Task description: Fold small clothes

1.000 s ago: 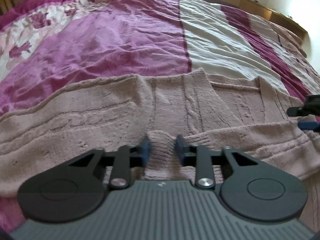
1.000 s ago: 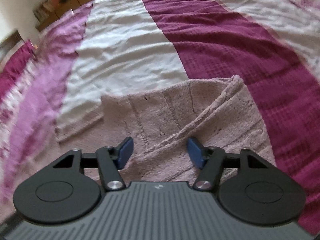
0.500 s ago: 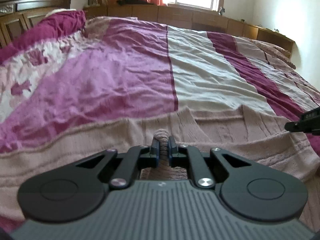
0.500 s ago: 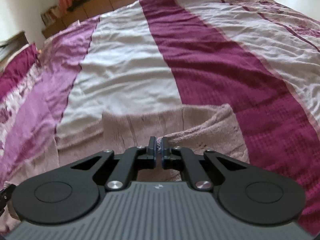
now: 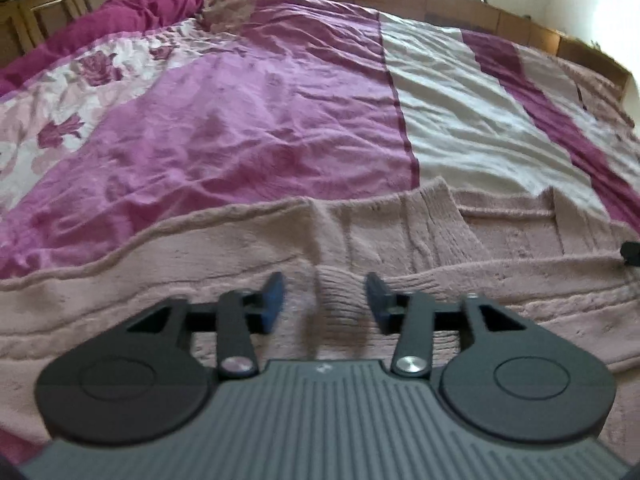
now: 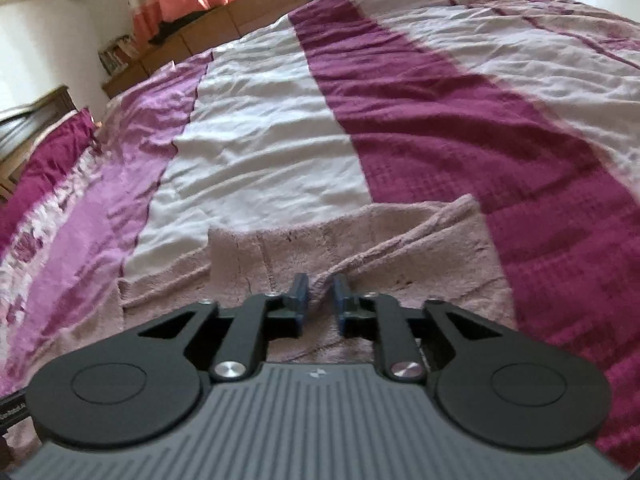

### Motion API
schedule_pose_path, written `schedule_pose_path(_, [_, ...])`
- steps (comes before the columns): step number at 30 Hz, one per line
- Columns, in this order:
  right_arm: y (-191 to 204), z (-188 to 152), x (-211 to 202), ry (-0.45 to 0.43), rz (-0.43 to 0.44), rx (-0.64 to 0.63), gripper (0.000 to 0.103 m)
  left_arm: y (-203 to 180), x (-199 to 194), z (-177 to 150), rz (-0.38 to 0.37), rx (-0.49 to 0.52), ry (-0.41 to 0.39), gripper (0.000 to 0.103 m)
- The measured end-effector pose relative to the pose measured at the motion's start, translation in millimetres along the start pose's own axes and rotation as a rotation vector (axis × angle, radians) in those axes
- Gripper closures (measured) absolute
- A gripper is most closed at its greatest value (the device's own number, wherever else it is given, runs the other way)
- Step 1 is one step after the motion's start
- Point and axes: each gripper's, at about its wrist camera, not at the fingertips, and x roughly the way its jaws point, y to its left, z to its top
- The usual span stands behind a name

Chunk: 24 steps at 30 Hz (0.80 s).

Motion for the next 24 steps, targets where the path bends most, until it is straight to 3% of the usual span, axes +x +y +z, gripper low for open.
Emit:
schedule_pose_path(2, [-1.7,-2.2,-17.4,-0.033,0.007,-0.028,0.071,7.2,-11.3,1.1,0.000,-0.024,-0.017,0.047])
schedule_pose_path(6, [-2.9,-14.6,-52.0,-0.047,0.025,-0.110,0.070,14.0,-32.2,0.5,-0.040,-0.063,-0.027,0.047])
schedule_pose_path(13, [-6.5,-58.7,-86.7,-0.027,-0.012,-0.280,0.070,-10.1,-42.5,-13.9,-0.113,0.006,-0.027,0.047])
schedule_pose_path(19, [-29.7,-77.4,-81.2,-0.004,-0.026,-0.225,0.070,-23.5,-13.9,-31.7,-0.042,0.054,0.065,0.045])
schedule_pose_path(24, [-31.6,-76.8,-82.1,-0.006,-0.018,-0.207,0.070,-20.1,-13.7,-33.6,-0.037,0.048,0.070,0.044])
